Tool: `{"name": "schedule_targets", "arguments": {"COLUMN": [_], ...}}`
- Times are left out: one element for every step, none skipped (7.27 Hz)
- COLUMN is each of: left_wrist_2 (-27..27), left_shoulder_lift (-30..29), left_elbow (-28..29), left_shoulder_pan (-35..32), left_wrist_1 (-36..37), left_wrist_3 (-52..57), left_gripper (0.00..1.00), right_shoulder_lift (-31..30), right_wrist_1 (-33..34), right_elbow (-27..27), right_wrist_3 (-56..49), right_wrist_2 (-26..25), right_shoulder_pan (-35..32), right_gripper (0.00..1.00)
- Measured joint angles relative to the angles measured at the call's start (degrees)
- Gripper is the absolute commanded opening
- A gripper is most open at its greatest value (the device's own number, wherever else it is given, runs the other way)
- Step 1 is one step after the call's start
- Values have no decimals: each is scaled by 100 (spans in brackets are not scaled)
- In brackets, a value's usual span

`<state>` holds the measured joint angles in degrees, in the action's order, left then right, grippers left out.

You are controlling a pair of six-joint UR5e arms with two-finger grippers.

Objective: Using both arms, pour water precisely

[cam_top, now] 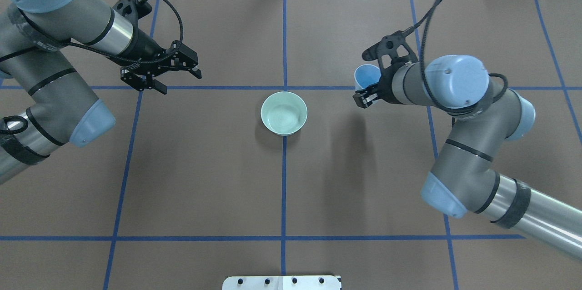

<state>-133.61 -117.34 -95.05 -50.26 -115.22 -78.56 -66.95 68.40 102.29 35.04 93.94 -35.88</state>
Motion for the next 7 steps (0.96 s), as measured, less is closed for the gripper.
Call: {"name": "schedule_targets", "arguments": {"left_wrist_2": [0,-4,-6,-7,-7,-7,-7], "left_shoulder_lift": [0,0,0,0,0,0,12], "left_elbow": [29,47,53,55,57,57,56], "left_shoulder_pan": [-18,-29,-33,-35,-36,-36,-36], "left_wrist_1": [0,0,0,-1,0,0,-1], "left_wrist_3": [4,6,6,7,7,7,7], "left_gripper": [99,99,99,99,99,99,99], "right_shoulder_lift": [318,631,908,1123,1287,1390,1458], "right_wrist_1": [609,1199,1717,2107,2346,2470,2587], "right_elbow": [37,29,0,-32,-69,-107,-140], "right_wrist_3": [2,-1,-36,-190,-436,-577,-634], "right_wrist_2": [-128,-198,-281,-412,-513,-547,-578], "right_shoulder_pan": [180,338,490,628,721,779,827], "right_gripper": [0,0,0,0,0,0,0]}}
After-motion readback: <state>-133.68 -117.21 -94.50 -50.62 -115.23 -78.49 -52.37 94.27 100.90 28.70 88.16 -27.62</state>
